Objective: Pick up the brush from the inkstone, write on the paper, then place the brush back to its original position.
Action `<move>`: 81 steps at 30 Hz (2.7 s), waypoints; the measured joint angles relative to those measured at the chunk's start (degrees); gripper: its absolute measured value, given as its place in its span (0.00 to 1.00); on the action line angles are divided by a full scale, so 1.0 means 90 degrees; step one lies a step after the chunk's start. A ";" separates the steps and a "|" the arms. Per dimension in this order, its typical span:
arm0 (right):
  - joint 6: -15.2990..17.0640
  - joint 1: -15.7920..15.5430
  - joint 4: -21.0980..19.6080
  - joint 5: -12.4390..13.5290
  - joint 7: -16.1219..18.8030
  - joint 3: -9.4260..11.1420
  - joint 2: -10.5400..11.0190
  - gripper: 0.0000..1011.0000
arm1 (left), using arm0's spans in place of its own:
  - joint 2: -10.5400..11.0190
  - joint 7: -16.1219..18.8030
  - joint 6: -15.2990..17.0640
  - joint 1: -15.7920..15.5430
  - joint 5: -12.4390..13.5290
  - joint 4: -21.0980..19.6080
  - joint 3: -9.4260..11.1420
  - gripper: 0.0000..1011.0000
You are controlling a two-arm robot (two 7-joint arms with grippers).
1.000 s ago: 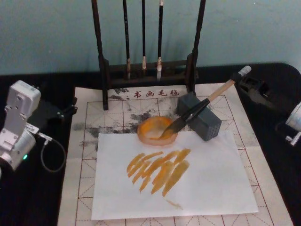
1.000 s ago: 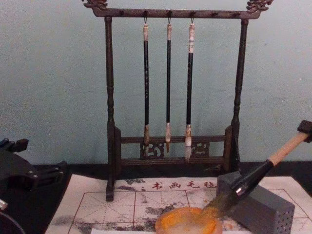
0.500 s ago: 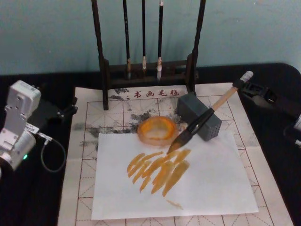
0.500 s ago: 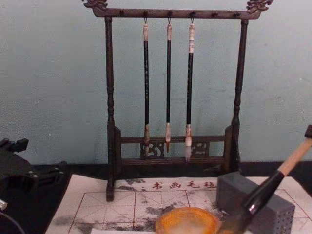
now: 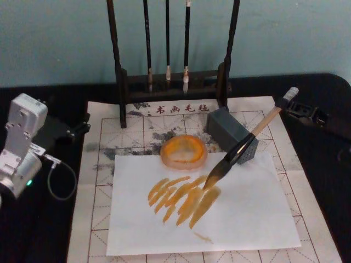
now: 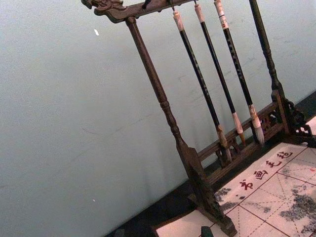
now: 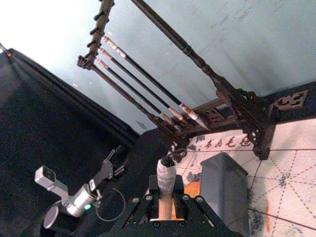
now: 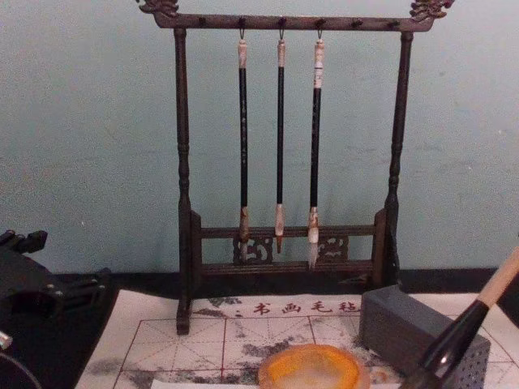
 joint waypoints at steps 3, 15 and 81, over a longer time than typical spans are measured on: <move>-0.0099 -0.0004 -0.0023 -0.0030 -0.0012 -0.0037 0.0047 0.19 | 0.0000 0.0000 0.0000 0.0000 0.0000 0.0000 0.0000 0.99; -0.0444 -0.0008 -0.0125 -0.0224 0.0002 -0.0137 0.0204 0.19 | 0.0000 0.0000 0.0000 0.0000 0.0000 0.0000 0.0000 0.99; -0.1663 -0.0453 -0.0704 -0.1701 0.0290 0.0340 0.0310 0.19 | 0.0000 0.0000 0.0000 0.0000 0.0000 0.0000 0.0000 0.99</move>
